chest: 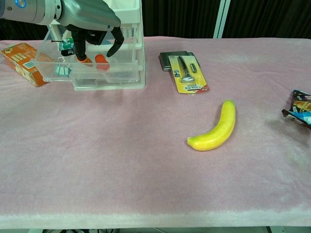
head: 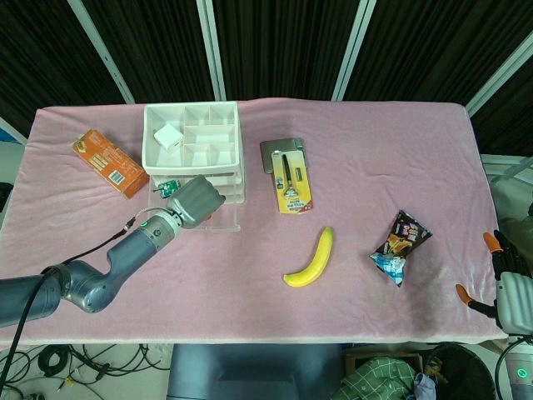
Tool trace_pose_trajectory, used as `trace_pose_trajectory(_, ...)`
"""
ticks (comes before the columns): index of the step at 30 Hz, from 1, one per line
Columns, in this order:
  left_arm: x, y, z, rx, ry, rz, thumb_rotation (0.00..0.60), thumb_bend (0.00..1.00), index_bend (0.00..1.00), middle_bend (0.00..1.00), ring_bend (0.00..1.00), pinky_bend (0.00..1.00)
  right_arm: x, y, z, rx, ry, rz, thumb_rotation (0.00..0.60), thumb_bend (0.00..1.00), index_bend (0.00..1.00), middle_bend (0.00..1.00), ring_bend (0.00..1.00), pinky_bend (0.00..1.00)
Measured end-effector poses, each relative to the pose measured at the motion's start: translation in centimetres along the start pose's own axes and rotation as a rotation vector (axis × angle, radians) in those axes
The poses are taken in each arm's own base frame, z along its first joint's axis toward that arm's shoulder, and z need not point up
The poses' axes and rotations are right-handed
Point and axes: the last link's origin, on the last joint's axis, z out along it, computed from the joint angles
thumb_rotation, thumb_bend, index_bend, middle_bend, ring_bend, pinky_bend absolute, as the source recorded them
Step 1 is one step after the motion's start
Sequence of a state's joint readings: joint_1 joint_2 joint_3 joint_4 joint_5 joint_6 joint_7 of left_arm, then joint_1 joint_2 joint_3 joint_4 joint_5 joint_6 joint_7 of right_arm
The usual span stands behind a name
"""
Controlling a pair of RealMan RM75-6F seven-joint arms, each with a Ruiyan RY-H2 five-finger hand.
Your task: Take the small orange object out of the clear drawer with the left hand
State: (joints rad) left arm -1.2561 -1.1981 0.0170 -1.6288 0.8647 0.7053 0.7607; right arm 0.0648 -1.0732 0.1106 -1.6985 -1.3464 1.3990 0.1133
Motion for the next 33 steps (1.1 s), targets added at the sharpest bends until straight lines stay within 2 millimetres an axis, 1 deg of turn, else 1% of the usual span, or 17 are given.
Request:
trace_pose_trajectory(21, -0.12, 0.06, -0.16, 0.003, -0.007, 0.004, 0.600, 0.22, 0.48, 1.00, 1.00, 1.00, 0.01, 0.00, -0.02, -0.001, -0.001, 0.002, 0.600, 0.16, 0.00, 0.00, 0.00, 0.12)
trace_pose_trajectory(26, -0.12, 0.08, -0.12, 0.002, -0.008, 0.005, 0.600, 0.24, 0.48, 1.00, 1.00, 1.00, 0.03, 0.00, -0.01, -0.001, -0.001, 0.004, 0.600, 0.16, 0.00, 0.00, 0.00, 0.12)
trace_pose_trajectory(33, -0.28, 0.29, -0.03, -0.002, -0.015, 0.003, 0.600, 0.24, 0.48, 1.00, 1.00, 1.00, 0.03, 0.01, -0.01, -0.001, -0.002, 0.005, 0.600, 0.15, 0.00, 0.00, 0.00, 0.12)
